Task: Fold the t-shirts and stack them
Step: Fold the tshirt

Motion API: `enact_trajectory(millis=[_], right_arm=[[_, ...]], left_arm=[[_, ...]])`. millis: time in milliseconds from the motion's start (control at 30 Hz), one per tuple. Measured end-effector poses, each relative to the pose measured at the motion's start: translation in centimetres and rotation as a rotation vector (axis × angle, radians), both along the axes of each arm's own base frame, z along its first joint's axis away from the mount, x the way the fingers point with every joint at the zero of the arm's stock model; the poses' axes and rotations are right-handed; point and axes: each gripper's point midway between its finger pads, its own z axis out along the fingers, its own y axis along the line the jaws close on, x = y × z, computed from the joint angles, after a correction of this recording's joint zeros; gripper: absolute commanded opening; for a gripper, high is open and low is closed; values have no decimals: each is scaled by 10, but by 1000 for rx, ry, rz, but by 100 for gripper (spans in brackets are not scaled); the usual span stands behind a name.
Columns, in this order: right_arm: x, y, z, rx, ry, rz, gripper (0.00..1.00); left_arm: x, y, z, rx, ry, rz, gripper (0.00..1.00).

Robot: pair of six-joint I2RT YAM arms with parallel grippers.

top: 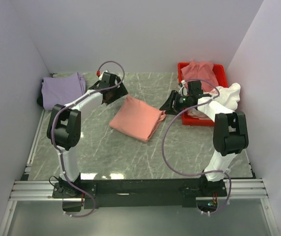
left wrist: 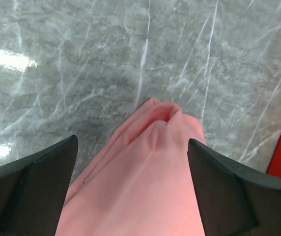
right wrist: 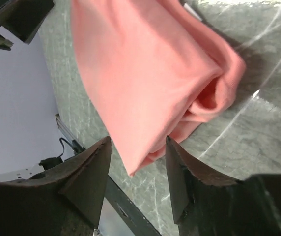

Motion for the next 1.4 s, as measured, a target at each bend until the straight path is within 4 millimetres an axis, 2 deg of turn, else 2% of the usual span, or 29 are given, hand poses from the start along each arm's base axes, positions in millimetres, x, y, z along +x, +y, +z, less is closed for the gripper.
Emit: enact_trajectory(millis=[67,200,300,400,467,567,700,967,1100,1200,1400], right_arm=[[-2,2,9,2,-17,6,59],[-17,13,39,1,-103,35,61],[-43,40,60,13,-171,102,61],[-74,75,66,52,-192,192,61],[-95,98,61,88,-176,249,62],[-120,123,45,109,-115,317,62],[-130,144,23,112,-70,360,62],[-122,140,-41,22,50,319,62],[-130,129,-59,-6,85,308,62],[-140,117,-75,-28,115,301,62],[-148,102,-73,-35,93,306,62]], left_arm=[[-3,4,7,-6,-13,5,99],[-22,6,28,-28,-46,-8,99],[-39,5,44,-62,-75,-31,99],[-56,1,53,-107,-93,-67,99],[-64,-5,50,-136,-83,-97,99],[-76,-14,33,-178,-51,-140,99],[-94,-21,-3,-202,38,-177,99],[-120,-23,-48,-237,144,-194,100],[-123,-23,-49,-258,126,-191,99],[-134,-19,-49,-272,113,-186,99],[-175,-13,-49,-311,118,-181,99]])
